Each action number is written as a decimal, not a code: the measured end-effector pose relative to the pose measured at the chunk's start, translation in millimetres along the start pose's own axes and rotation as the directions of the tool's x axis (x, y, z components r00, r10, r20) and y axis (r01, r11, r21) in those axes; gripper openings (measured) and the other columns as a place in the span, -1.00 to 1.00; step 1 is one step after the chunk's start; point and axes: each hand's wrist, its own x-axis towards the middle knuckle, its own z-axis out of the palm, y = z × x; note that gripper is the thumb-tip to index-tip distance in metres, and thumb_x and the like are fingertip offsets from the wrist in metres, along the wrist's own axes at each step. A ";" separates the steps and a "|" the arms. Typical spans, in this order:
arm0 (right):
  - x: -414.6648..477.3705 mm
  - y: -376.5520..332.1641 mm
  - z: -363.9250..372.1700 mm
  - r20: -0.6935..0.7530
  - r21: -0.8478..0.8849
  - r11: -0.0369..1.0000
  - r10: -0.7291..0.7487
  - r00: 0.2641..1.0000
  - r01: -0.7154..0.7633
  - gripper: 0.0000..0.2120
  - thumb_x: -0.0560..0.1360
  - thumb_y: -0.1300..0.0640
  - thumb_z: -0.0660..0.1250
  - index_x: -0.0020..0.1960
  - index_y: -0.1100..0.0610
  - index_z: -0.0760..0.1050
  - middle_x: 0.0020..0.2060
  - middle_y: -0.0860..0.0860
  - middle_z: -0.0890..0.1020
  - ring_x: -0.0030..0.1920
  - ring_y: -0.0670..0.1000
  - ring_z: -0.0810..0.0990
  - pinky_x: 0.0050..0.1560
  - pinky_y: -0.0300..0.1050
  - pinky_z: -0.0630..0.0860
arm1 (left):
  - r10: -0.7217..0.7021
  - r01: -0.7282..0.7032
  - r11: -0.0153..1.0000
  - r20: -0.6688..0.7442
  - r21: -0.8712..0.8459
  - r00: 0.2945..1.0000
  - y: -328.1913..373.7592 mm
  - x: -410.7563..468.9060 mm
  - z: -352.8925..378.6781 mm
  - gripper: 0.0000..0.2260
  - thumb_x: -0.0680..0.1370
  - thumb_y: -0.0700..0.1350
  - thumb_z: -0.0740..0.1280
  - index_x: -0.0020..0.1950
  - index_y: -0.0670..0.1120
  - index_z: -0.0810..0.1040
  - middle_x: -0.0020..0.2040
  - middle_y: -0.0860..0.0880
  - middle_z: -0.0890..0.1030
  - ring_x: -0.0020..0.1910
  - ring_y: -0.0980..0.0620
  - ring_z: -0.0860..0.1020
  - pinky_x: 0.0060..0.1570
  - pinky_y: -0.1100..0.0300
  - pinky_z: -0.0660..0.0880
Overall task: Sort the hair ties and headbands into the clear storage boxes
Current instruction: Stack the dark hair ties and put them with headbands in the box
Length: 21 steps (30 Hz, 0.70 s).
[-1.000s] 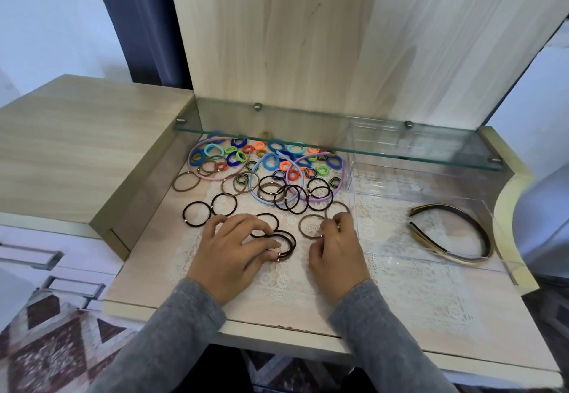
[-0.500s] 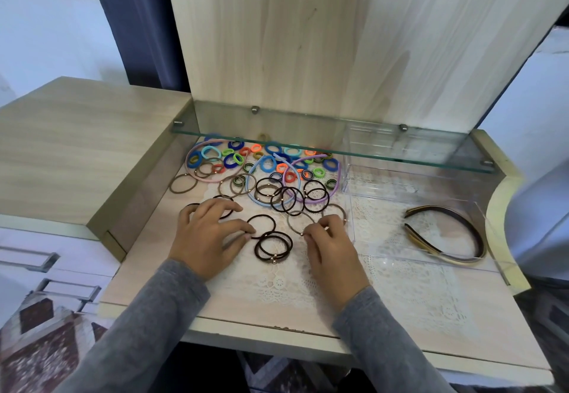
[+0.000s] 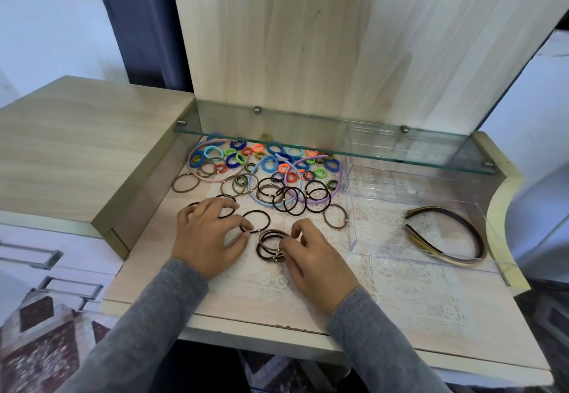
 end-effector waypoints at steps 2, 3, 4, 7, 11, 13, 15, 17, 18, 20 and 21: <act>-0.9 0.4 0.2 0.007 0.004 1.000 -0.004 1.000 0.004 -0.94 0.45 0.25 0.36 -0.09 0.21 0.50 -0.06 0.07 0.42 -0.28 -0.07 0.31 -0.43 -0.16 0.41 | 0.008 -0.008 1.000 0.012 0.013 1.000 0.6 -0.2 1.0 -0.76 0.39 0.22 0.19 -0.13 0.24 0.62 0.11 0.19 0.53 0.19 0.08 0.45 0.12 -0.04 0.25; -1.5 0.7 -0.1 0.011 0.021 1.000 0.001 1.000 -0.001 -0.93 0.47 0.22 0.33 -0.06 0.20 0.51 -0.05 0.06 0.42 -0.27 -0.07 0.33 -0.40 -0.18 0.41 | 0.009 -0.009 1.000 0.013 0.019 1.000 0.3 -0.2 1.0 -0.77 0.39 0.22 0.20 -0.13 0.24 0.62 0.11 0.19 0.53 0.19 0.08 0.45 0.13 -0.04 0.25; -2.1 1.3 -0.4 0.008 0.046 0.999 0.015 1.000 -0.015 -0.91 0.49 0.20 0.30 -0.01 0.19 0.51 -0.03 0.05 0.42 -0.26 -0.07 0.36 -0.37 -0.20 0.42 | 0.010 -0.010 1.000 0.016 0.024 1.000 -0.1 -0.2 0.8 -0.80 0.39 0.21 0.24 -0.14 0.24 0.62 0.11 0.19 0.52 0.20 0.08 0.44 0.13 -0.04 0.24; -1.3 8.2 0.2 -0.050 0.143 0.984 0.110 0.993 -0.102 -0.82 0.49 0.29 0.24 0.06 0.21 0.51 0.00 0.06 0.42 -0.22 -0.04 0.45 -0.24 -0.27 0.43 | 0.017 -0.017 1.000 0.013 0.023 1.000 0.7 -0.4 0.3 -0.95 0.40 0.13 0.43 -0.18 0.21 0.62 0.10 0.19 0.53 0.19 0.07 0.45 0.13 -0.04 0.24; 0.6 19.7 9.9 -0.134 0.168 0.959 0.252 0.958 -0.229 -0.73 0.41 0.41 0.18 0.06 0.26 0.51 0.04 0.10 0.43 -0.12 -0.01 0.47 -0.12 -0.34 0.37 | 0.000 0.001 0.999 -0.024 0.039 1.000 6.4 -4.1 1.3 -0.94 0.40 0.03 0.46 -0.19 0.17 0.60 0.03 0.18 0.56 0.11 0.06 0.50 0.09 0.00 0.22; -0.5 22.0 14.4 -0.135 0.164 0.952 0.280 0.950 -0.258 -0.72 0.40 0.39 0.14 0.06 0.28 0.50 0.04 0.12 0.42 -0.10 0.03 0.47 -0.12 -0.25 0.44 | 0.010 -0.006 0.998 -0.056 0.068 0.998 8.7 -5.4 2.6 -0.98 0.43 0.03 0.36 -0.20 0.16 0.58 0.00 0.18 0.56 0.07 0.07 0.50 0.06 0.02 0.21; -1.0 22.6 16.9 -0.137 0.157 0.951 0.288 0.948 -0.266 -0.72 0.40 0.39 0.14 0.05 0.30 0.50 0.03 0.14 0.43 -0.08 0.07 0.48 -0.10 -0.12 0.52 | 0.013 -0.006 0.995 -0.061 0.103 0.998 8.7 -6.6 4.4 -0.93 0.41 0.03 0.29 -0.19 0.15 0.57 -0.01 0.17 0.55 0.05 0.07 0.49 0.05 0.02 0.22; -0.3 22.9 17.5 -0.139 0.160 0.948 0.299 0.944 -0.276 -0.73 0.40 0.41 0.14 0.05 0.30 0.49 0.03 0.15 0.43 -0.06 0.09 0.48 -0.07 -0.05 0.54 | -0.027 0.034 0.996 -0.081 0.088 0.996 7.9 -8.2 6.6 -0.91 0.43 0.02 0.26 -0.16 0.14 0.55 0.00 0.15 0.54 0.04 0.07 0.48 0.05 0.02 0.23; 0.2 22.9 17.5 -0.138 0.162 0.946 0.305 0.942 -0.282 -0.73 0.40 0.42 0.16 0.05 0.30 0.49 0.03 0.15 0.43 -0.06 0.09 0.48 -0.06 -0.05 0.54 | -0.064 0.070 0.996 -0.104 0.056 0.993 8.1 -9.4 7.3 -0.91 0.44 0.01 0.25 -0.14 0.13 0.55 0.00 0.14 0.53 0.03 0.06 0.48 0.05 0.02 0.24; 0.5 22.4 17.2 -0.129 0.171 0.941 0.315 0.940 -0.292 -0.73 0.40 0.44 0.17 0.05 0.30 0.48 0.04 0.15 0.42 -0.04 0.08 0.47 -0.04 -0.05 0.54 | -0.112 0.107 0.993 -0.162 -0.038 0.980 9.6 -10.5 8.2 -0.88 0.47 0.02 0.23 -0.10 0.10 0.55 0.00 0.11 0.52 0.02 0.04 0.48 0.05 0.03 0.26; 0.2 22.6 17.0 -0.122 0.176 0.939 0.318 0.940 -0.295 -0.73 0.41 0.44 0.17 0.06 0.29 0.48 0.05 0.15 0.42 -0.03 0.08 0.46 -0.03 -0.05 0.54 | -0.102 0.087 0.992 -0.183 -0.086 0.978 11.8 -10.1 7.9 -0.86 0.49 0.02 0.21 -0.09 0.09 0.56 0.01 0.11 0.52 0.02 0.05 0.47 0.04 0.05 0.27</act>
